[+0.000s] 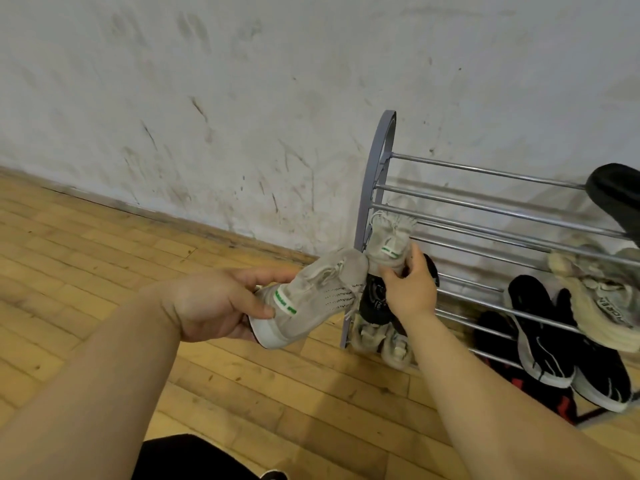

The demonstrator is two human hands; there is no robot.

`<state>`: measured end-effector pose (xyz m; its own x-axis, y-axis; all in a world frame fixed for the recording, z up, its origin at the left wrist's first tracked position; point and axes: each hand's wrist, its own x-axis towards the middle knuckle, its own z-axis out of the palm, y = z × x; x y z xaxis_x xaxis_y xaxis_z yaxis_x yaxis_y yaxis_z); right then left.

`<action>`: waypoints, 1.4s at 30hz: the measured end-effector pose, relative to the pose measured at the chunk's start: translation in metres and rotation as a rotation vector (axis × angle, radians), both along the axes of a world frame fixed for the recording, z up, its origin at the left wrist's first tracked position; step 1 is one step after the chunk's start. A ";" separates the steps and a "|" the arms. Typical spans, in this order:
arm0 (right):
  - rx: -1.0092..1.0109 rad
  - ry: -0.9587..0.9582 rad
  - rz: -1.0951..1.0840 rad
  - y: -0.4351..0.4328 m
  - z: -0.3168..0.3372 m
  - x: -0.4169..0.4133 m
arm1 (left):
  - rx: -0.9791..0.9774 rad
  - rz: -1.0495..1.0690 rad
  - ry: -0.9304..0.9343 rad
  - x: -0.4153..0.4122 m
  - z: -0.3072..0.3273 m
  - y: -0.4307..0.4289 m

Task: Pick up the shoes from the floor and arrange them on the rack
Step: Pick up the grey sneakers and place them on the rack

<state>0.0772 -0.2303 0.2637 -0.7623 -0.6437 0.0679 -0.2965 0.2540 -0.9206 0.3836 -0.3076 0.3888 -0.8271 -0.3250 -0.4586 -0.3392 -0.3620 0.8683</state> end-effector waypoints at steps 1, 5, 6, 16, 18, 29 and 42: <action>0.021 -0.005 0.038 0.005 0.004 -0.004 | -0.005 0.009 -0.003 0.001 0.001 0.000; 0.101 0.040 0.149 0.036 0.026 -0.007 | -0.050 0.037 0.002 0.007 0.009 0.005; 0.121 0.056 0.171 0.045 0.032 -0.005 | -0.055 0.037 0.013 0.009 0.011 0.007; 0.038 -0.329 0.540 0.138 0.119 0.055 | -0.017 0.032 0.237 -0.011 0.037 0.071; -0.054 -0.411 0.506 0.153 0.129 0.060 | 0.007 0.025 0.292 -0.029 0.040 0.089; -0.327 -0.414 0.181 0.214 0.168 0.012 | -0.162 -0.068 0.313 -0.116 0.049 0.147; 0.088 -0.529 0.208 0.201 0.115 -0.045 | -0.196 -0.265 -0.004 -0.161 0.004 0.120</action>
<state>0.0318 -0.0291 0.3785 -0.5346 -0.7697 -0.3488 0.1462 0.3223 -0.9353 0.2231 -0.1874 0.3929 -0.8929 -0.1810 -0.4123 -0.4031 -0.0868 0.9110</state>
